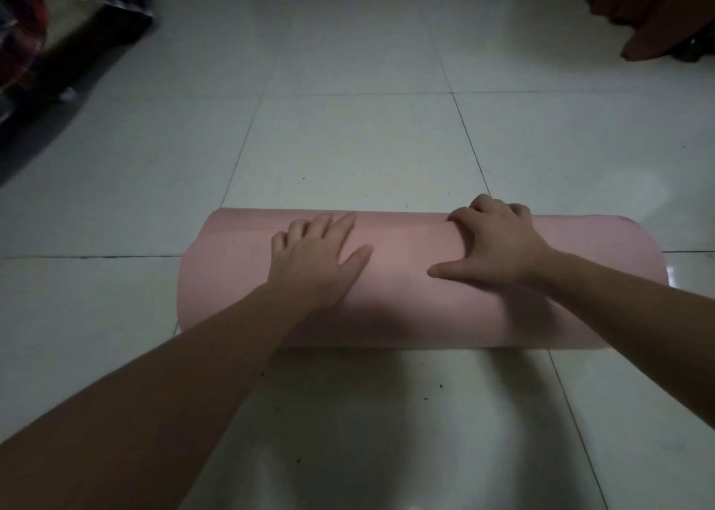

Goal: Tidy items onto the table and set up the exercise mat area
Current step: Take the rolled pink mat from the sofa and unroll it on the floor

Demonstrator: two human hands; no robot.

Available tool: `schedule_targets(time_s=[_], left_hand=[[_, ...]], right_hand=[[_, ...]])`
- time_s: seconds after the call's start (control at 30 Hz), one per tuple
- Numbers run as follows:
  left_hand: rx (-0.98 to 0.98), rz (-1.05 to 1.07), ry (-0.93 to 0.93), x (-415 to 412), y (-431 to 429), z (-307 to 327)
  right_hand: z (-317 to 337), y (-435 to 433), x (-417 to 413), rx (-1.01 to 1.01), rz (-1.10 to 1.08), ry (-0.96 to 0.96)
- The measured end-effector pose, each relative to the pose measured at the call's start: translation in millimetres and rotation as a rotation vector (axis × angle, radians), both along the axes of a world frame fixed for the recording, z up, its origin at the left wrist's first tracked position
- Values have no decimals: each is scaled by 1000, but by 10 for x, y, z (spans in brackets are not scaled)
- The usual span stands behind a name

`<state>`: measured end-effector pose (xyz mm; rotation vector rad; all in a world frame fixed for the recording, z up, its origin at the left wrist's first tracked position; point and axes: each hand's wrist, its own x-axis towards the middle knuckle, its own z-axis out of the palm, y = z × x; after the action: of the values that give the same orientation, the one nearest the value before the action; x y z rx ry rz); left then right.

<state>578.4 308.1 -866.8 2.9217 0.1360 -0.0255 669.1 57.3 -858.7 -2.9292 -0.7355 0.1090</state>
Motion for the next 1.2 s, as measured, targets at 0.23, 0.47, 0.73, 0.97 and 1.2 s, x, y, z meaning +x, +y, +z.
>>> schedule_targets(time_s=[0.23,0.47,0.73,0.97,1.2], left_hand=[[-31,15,266,-11,-139,58],[149,-78,248,-306,-273,-112],[202,5,238,-342,-351,-313],[174,53,223,-184,-344,-382],[232,35,230,-220,-331,-473]], right_hand=[[9,-298,-945,67,338,5],[-679,-704,-2182,-153,703,-6],[-1269,-808,-2494,-243,619,-54],[-1303,-863,-2559,-169,519,90],[-1016,-699,-2212,-90,416,298]])
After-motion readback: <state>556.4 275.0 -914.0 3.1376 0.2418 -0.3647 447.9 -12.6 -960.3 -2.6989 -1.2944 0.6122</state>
